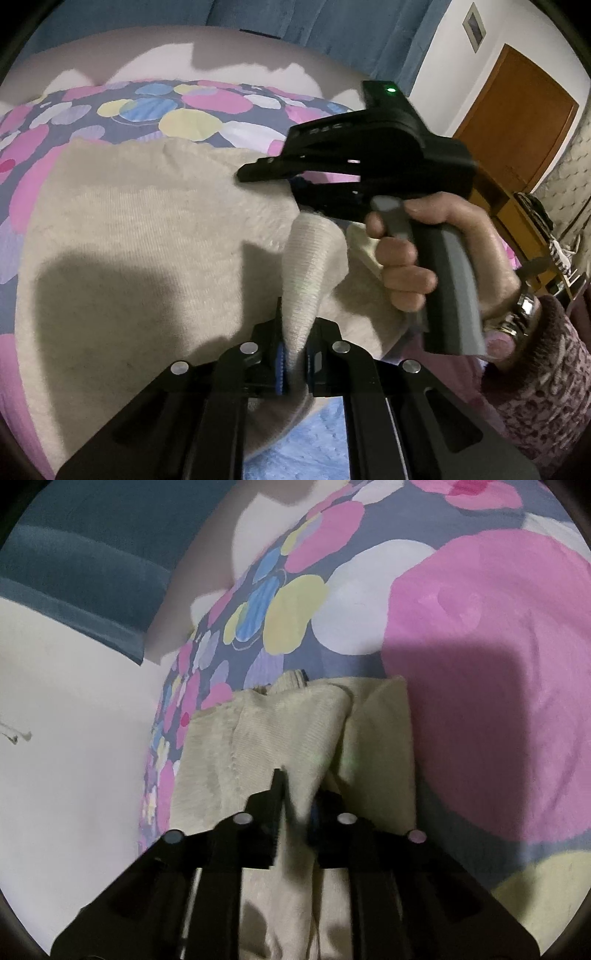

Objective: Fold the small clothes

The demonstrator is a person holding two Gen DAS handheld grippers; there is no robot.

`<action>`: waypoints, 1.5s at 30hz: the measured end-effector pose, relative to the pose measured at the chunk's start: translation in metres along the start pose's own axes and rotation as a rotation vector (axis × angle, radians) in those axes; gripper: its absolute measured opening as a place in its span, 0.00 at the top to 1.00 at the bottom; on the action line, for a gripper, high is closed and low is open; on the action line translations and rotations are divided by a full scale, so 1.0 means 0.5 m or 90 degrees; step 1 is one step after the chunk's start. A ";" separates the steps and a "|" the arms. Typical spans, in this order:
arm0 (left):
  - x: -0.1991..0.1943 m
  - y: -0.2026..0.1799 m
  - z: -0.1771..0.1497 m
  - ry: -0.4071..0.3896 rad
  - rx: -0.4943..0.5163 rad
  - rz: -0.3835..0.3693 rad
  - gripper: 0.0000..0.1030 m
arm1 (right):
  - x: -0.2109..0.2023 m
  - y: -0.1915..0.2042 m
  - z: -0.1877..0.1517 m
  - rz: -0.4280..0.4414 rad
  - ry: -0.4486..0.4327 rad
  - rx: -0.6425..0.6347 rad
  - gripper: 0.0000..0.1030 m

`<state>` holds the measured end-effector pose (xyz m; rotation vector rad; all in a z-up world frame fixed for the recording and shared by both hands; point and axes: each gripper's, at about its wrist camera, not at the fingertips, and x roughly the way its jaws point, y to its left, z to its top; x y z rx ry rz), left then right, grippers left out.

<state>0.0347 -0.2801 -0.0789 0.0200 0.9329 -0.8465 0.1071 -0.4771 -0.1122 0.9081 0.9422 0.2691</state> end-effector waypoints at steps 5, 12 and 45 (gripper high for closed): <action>-0.011 -0.012 -0.004 -0.010 0.003 0.002 0.75 | -0.050 -0.007 -0.039 0.019 -0.026 0.020 0.59; -0.036 -0.053 -0.009 -0.020 0.024 -0.023 0.54 | -0.121 -0.001 -0.089 0.027 -0.053 0.026 0.49; -0.225 0.167 -0.175 -0.011 -0.084 0.140 0.46 | -0.117 0.026 -0.240 0.013 -0.018 0.028 0.94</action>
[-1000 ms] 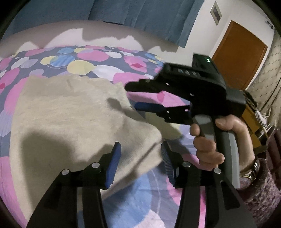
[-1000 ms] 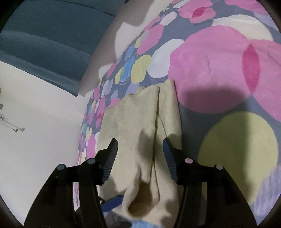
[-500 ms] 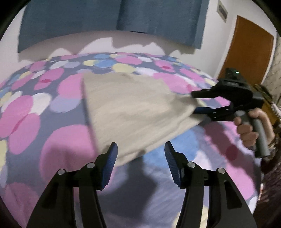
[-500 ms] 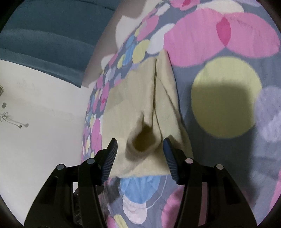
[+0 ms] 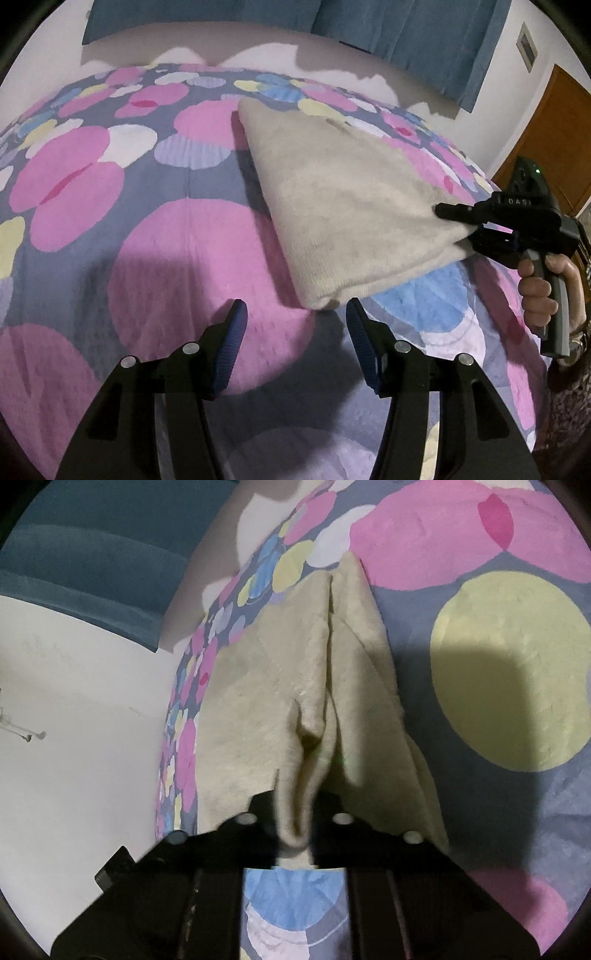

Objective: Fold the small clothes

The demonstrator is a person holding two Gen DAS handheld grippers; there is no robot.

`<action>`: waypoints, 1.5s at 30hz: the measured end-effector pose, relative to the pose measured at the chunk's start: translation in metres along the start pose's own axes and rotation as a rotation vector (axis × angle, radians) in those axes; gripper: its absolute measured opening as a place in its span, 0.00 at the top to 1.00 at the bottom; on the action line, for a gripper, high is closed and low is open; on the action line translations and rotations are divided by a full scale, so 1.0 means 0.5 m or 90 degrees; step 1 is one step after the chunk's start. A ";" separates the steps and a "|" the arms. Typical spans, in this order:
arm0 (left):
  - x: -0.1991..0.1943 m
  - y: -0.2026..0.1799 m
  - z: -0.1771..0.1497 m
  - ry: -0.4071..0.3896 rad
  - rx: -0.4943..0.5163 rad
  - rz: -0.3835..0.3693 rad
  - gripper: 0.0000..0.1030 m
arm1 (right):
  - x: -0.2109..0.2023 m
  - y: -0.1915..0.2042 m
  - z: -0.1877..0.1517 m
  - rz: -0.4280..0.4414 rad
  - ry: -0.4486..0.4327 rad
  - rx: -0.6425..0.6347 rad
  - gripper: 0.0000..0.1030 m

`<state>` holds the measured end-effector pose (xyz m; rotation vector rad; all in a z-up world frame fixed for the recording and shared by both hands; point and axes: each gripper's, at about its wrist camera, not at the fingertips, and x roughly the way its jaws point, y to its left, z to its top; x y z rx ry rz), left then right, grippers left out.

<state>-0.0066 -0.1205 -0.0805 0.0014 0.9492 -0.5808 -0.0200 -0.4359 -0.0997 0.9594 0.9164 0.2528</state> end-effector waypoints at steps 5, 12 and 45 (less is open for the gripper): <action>-0.010 0.001 0.005 -0.016 -0.002 0.003 0.46 | -0.049 0.010 -0.013 -0.009 -0.035 -0.043 0.95; -0.020 0.016 0.004 -0.014 -0.021 -0.021 0.44 | -0.051 -0.066 -0.032 -0.031 -0.031 -0.004 0.95; 0.028 0.032 0.036 -0.010 -0.050 -0.042 0.33 | 0.081 -0.027 0.221 -0.043 -0.021 -0.017 0.94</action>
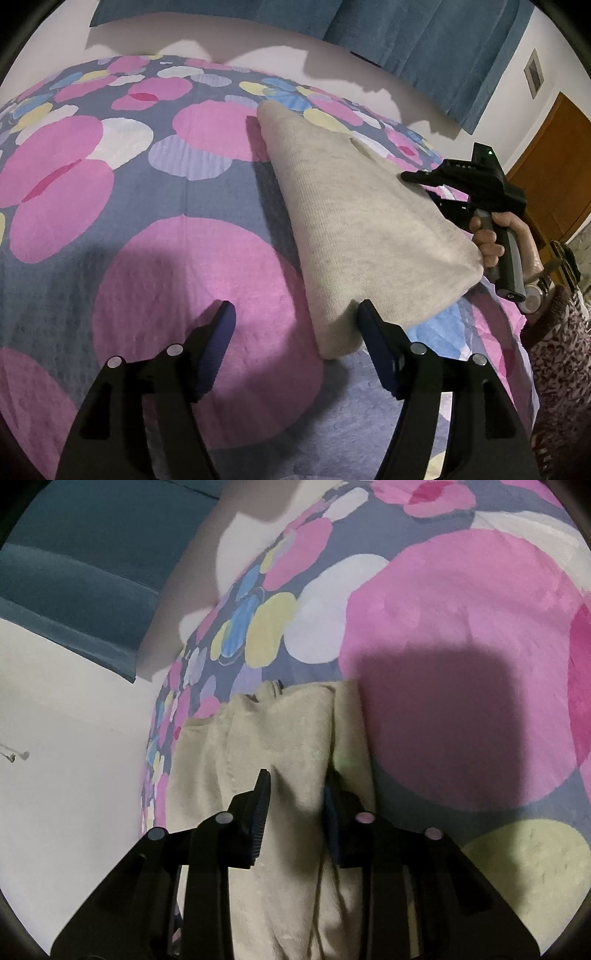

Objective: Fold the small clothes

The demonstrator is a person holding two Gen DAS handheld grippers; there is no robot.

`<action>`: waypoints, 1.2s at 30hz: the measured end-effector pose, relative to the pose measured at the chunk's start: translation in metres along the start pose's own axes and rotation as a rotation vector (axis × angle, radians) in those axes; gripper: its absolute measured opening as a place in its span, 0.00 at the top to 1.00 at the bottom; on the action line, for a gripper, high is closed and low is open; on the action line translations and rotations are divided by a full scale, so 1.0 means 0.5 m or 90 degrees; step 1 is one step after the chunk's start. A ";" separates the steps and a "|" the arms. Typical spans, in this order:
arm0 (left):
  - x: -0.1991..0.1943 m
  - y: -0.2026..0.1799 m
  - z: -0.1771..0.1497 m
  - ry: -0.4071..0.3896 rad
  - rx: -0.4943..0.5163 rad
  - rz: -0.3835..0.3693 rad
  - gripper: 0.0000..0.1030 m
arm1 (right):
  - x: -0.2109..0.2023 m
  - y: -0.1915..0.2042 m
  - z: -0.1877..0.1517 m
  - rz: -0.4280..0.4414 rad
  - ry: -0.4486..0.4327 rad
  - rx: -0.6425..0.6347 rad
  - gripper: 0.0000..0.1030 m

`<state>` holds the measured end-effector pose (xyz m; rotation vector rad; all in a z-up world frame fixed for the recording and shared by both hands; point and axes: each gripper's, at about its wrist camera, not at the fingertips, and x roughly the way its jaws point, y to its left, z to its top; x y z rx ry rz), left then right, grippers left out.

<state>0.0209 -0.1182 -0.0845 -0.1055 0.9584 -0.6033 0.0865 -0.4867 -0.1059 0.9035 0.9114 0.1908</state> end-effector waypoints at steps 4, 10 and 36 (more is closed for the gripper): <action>-0.006 0.001 -0.004 -0.008 -0.007 -0.009 0.29 | -0.032 -0.008 -0.003 -0.013 -0.048 -0.003 0.96; -0.002 0.008 -0.001 -0.005 -0.020 -0.019 0.28 | -0.031 -0.049 -0.010 -0.024 -0.029 0.016 0.95; -0.002 0.011 -0.001 -0.005 -0.023 -0.016 0.28 | -0.169 -0.048 -0.259 -0.026 0.004 -0.009 0.95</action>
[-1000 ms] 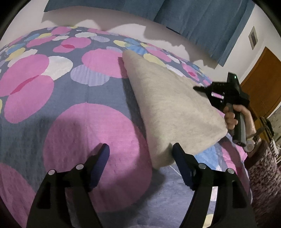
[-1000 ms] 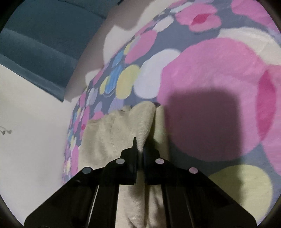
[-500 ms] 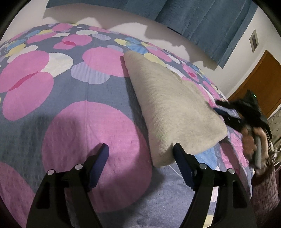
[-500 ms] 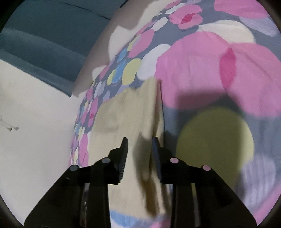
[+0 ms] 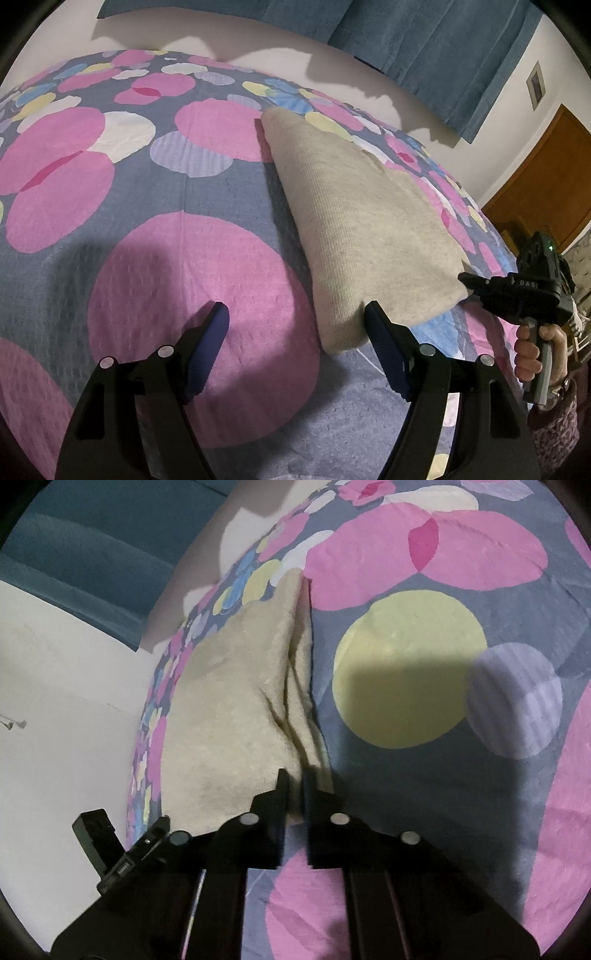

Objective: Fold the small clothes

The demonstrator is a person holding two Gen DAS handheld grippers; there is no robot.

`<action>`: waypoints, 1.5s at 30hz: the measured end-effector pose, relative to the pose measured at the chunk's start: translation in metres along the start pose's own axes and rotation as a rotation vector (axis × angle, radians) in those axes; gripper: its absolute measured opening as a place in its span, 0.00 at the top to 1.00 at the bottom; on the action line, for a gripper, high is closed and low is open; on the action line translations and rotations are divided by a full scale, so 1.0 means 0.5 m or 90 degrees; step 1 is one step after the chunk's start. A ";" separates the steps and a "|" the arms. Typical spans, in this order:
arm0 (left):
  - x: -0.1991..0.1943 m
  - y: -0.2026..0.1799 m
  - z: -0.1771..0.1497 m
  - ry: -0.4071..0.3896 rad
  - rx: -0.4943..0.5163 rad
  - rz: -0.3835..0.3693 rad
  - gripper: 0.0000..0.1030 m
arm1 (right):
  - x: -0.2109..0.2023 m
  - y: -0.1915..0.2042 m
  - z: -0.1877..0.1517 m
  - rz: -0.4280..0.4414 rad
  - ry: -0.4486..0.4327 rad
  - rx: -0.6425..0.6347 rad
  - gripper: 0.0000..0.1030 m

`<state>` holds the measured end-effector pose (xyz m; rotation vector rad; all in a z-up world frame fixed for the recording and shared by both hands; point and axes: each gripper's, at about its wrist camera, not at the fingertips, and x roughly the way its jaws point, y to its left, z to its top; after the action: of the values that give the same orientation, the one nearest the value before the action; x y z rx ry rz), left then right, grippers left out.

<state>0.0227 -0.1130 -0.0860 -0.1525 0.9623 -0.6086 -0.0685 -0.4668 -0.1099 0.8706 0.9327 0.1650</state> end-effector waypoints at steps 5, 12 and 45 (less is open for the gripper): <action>0.001 0.000 0.000 0.002 0.003 0.008 0.28 | 0.012 -0.020 -0.002 0.015 -0.002 -0.005 0.96; 0.003 0.004 0.002 0.004 0.000 0.007 0.28 | 0.010 -0.054 -0.006 0.083 -0.014 0.018 0.97; 0.001 0.020 0.090 0.006 -0.076 -0.063 0.18 | -0.003 -0.017 0.088 0.102 -0.061 0.014 0.35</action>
<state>0.0633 -0.1116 -0.0643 -0.3048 1.0045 -0.6435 -0.0380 -0.4988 -0.1020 0.9665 0.7762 0.2486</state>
